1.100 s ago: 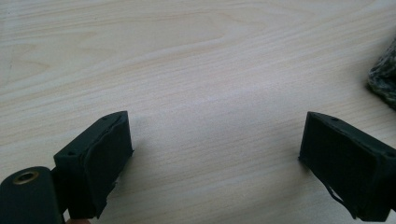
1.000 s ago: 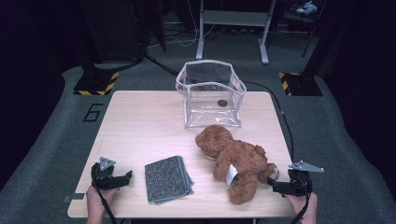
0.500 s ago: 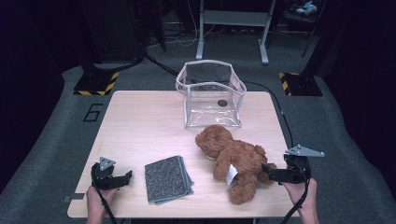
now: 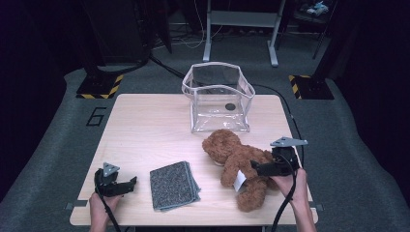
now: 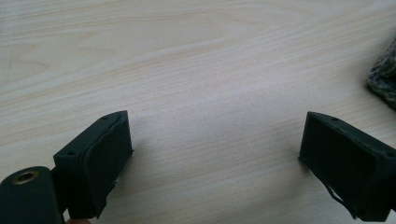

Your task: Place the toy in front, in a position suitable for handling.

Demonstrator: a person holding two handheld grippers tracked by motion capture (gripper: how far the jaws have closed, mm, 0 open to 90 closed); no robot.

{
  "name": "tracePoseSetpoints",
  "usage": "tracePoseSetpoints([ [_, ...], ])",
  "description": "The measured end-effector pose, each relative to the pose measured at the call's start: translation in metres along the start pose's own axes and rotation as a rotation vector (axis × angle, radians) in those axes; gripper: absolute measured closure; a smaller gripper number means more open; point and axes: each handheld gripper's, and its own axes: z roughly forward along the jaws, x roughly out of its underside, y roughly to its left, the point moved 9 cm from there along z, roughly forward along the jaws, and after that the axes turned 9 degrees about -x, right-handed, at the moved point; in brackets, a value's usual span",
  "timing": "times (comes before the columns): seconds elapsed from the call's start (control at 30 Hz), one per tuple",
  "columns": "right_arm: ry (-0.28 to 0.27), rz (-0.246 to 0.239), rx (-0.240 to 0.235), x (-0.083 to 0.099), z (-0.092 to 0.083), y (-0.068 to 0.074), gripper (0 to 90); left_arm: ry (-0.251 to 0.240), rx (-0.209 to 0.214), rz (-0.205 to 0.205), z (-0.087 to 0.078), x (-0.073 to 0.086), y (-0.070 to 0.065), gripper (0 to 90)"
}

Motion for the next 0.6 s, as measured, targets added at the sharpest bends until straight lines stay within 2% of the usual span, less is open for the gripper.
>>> tracePoseSetpoints([
  [0.17,0.021,-0.025,-0.021,-0.01,0.015,0.01,3.8,0.0,0.001,0.0,0.0,0.0,0.0,8.8],
  [0.23,0.028,-0.016,-0.027,-0.014,0.02,0.015,3.8,-0.001,0.001,0.0,0.0,0.0,0.0,8.8],
  [0.3,0.038,-0.039,-0.04,-0.021,0.029,0.021,4.1,-0.001,0.0,-0.001,0.0,0.0,0.0,8.8],
  [0.5,0.062,-0.049,-0.043,-0.032,0.047,0.031,4.9,0.0,0.001,0.0,0.0,0.0,0.0,8.8],
  [0.53,0.073,-0.039,-0.043,-0.033,0.051,0.033,5.2,0.0,0.001,0.001,0.0,0.0,0.0,8.8],
  [0.6,0.1,-0.054,-0.04,-0.035,0.06,0.034,6.7,0.0,0.001,0.001,0.0,0.0,0.0,8.8],
])
